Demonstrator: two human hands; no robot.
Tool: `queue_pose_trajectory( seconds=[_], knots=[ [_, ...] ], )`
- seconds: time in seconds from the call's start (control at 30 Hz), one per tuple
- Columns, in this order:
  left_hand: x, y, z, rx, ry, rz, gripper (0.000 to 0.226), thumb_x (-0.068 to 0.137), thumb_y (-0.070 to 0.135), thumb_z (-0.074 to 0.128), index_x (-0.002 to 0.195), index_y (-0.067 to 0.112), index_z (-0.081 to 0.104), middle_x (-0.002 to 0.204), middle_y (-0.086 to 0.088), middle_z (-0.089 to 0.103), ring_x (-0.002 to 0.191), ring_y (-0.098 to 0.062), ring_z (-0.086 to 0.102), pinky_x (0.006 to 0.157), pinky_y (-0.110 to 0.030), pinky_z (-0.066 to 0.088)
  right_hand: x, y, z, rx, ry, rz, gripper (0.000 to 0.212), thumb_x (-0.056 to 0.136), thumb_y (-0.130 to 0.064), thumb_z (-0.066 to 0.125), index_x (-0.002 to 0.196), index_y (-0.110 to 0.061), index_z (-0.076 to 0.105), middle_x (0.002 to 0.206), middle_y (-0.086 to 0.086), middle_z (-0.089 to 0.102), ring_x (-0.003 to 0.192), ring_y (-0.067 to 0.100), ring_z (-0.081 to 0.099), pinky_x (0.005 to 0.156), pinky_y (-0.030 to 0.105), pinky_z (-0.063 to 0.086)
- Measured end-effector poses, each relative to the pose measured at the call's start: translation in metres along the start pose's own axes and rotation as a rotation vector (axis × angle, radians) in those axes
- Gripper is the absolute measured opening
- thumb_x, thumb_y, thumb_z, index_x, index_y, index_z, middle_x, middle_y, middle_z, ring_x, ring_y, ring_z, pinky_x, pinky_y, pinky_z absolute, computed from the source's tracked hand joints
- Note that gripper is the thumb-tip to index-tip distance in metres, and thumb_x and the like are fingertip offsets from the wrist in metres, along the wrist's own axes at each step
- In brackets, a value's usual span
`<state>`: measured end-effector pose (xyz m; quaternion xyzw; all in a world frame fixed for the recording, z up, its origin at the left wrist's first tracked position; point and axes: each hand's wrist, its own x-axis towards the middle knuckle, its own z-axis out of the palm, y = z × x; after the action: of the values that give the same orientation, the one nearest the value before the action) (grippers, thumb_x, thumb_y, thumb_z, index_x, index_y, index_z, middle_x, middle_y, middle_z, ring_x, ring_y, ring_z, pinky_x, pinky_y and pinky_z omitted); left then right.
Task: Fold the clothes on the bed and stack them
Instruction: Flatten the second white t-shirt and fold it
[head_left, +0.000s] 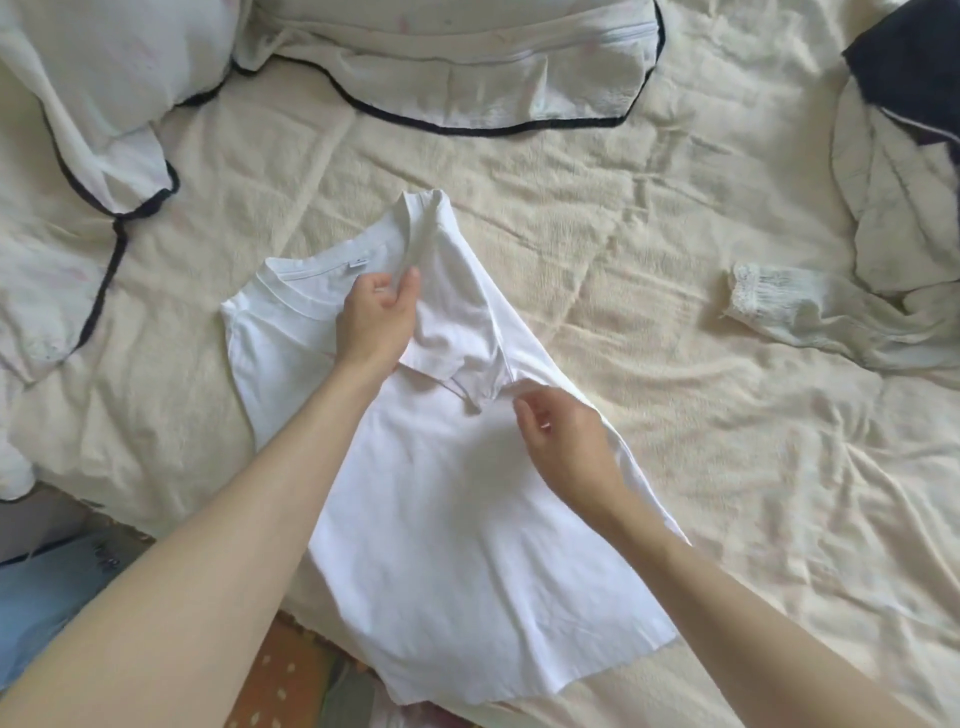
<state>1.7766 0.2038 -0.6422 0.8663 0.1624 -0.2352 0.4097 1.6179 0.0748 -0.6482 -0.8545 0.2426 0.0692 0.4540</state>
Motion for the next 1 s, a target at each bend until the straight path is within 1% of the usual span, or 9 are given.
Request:
queue_pose_trajectory(
  seconds=[0.13, 0.23, 0.33, 0.43, 0.53, 0.67, 0.8, 0.9, 1.0],
  knots=[
    [0.023, 0.023, 0.013, 0.211, -0.043, 0.217, 0.051, 0.088, 0.053, 0.055, 0.126, 0.017, 0.053, 0.104, 0.011, 0.053, 0.099, -0.009, 0.052, 0.083, -0.025, 0.043, 0.014, -0.005, 0.002, 0.676, -0.038, 0.637, 0.025, 0.091, -0.015, 0.055, 0.069, -0.006, 0.061, 0.061, 0.0, 0.051, 0.059, 0.014, 0.046, 0.062, 0.026, 0.04],
    [0.036, 0.041, 0.024, 0.237, -0.1, 0.244, 0.031, 0.087, 0.049, 0.06, 0.081, 0.018, 0.056, 0.079, 0.007, 0.052, 0.077, -0.014, 0.052, 0.073, -0.03, 0.04, 0.029, -0.021, 0.004, 0.976, 0.002, 0.861, 0.015, 0.091, -0.016, 0.059, 0.077, -0.012, 0.057, 0.06, 0.0, 0.049, 0.051, 0.014, 0.044, 0.058, 0.028, 0.042],
    [0.044, 0.058, 0.035, 0.152, -0.125, 0.25, 0.048, 0.087, 0.037, 0.065, 0.059, 0.018, 0.031, 0.058, 0.004, 0.033, 0.054, -0.012, 0.034, 0.057, -0.029, 0.026, 0.048, -0.031, 0.002, 0.985, 0.093, 1.005, 0.012, 0.088, -0.01, 0.061, 0.097, -0.003, 0.063, 0.083, 0.012, 0.062, 0.07, 0.026, 0.061, 0.065, 0.036, 0.05],
    [0.048, 0.067, 0.047, -0.002, -0.148, 0.247, 0.014, 0.088, 0.023, 0.065, 0.082, 0.012, 0.06, 0.076, -0.004, 0.054, 0.074, -0.014, 0.052, 0.071, -0.026, 0.041, 0.064, -0.026, -0.006, 1.009, 0.272, 1.034, 0.022, 0.084, 0.005, 0.05, 0.103, 0.011, 0.058, 0.082, 0.013, 0.057, 0.07, 0.027, 0.054, 0.061, 0.034, 0.044],
    [0.053, 0.063, 0.057, 0.002, -0.103, 0.232, 0.033, 0.089, 0.017, 0.064, 0.12, 0.007, 0.059, 0.114, -0.004, 0.063, 0.104, -0.012, 0.059, 0.089, -0.018, 0.043, 0.069, -0.019, -0.011, 1.016, 0.32, 1.012, 0.018, 0.087, -0.001, 0.052, 0.097, 0.014, 0.056, 0.08, 0.021, 0.057, 0.07, 0.024, 0.047, 0.062, 0.034, 0.045],
    [0.06, 0.06, 0.064, 0.1, -0.051, 0.276, 0.029, 0.089, 0.016, 0.064, 0.116, 0.007, 0.059, 0.103, 0.001, 0.062, 0.095, -0.01, 0.057, 0.081, -0.014, 0.042, 0.067, -0.01, -0.004, 0.936, 0.246, 0.953, 0.025, 0.088, -0.013, 0.063, 0.069, -0.012, 0.046, 0.072, 0.007, 0.05, 0.071, 0.019, 0.047, 0.065, 0.035, 0.054],
    [0.062, 0.058, 0.062, 0.099, 0.05, 0.311, 0.023, 0.089, 0.009, 0.062, 0.112, 0.008, 0.06, 0.076, 0.012, 0.055, 0.083, -0.008, 0.054, 0.072, -0.008, 0.04, 0.065, -0.002, 0.005, 0.808, 0.336, 0.887, 0.011, 0.083, -0.005, 0.06, 0.073, -0.009, 0.057, 0.07, 0.007, 0.052, 0.07, 0.023, 0.05, 0.083, 0.052, 0.052],
    [0.053, 0.055, 0.06, 0.039, 0.075, 0.322, 0.043, 0.088, 0.011, 0.064, 0.127, 0.009, 0.046, 0.092, 0.006, 0.056, 0.09, -0.009, 0.051, 0.071, -0.002, 0.034, 0.061, -0.001, 0.005, 0.699, 0.287, 0.785, 0.011, 0.083, -0.011, 0.063, 0.084, -0.01, 0.051, 0.069, 0.002, 0.054, 0.063, 0.025, 0.06, 0.078, 0.045, 0.054],
    [0.034, 0.041, 0.06, 0.104, -0.01, 0.412, 0.061, 0.086, 0.011, 0.065, 0.138, 0.011, 0.033, 0.113, -0.001, 0.045, 0.099, -0.014, 0.048, 0.084, -0.016, 0.036, 0.056, 0.004, 0.003, 0.586, 0.186, 0.716, 0.023, 0.08, -0.013, 0.067, 0.092, -0.013, 0.047, 0.076, 0.001, 0.058, 0.08, 0.028, 0.067, 0.081, 0.045, 0.054]
  ],
)
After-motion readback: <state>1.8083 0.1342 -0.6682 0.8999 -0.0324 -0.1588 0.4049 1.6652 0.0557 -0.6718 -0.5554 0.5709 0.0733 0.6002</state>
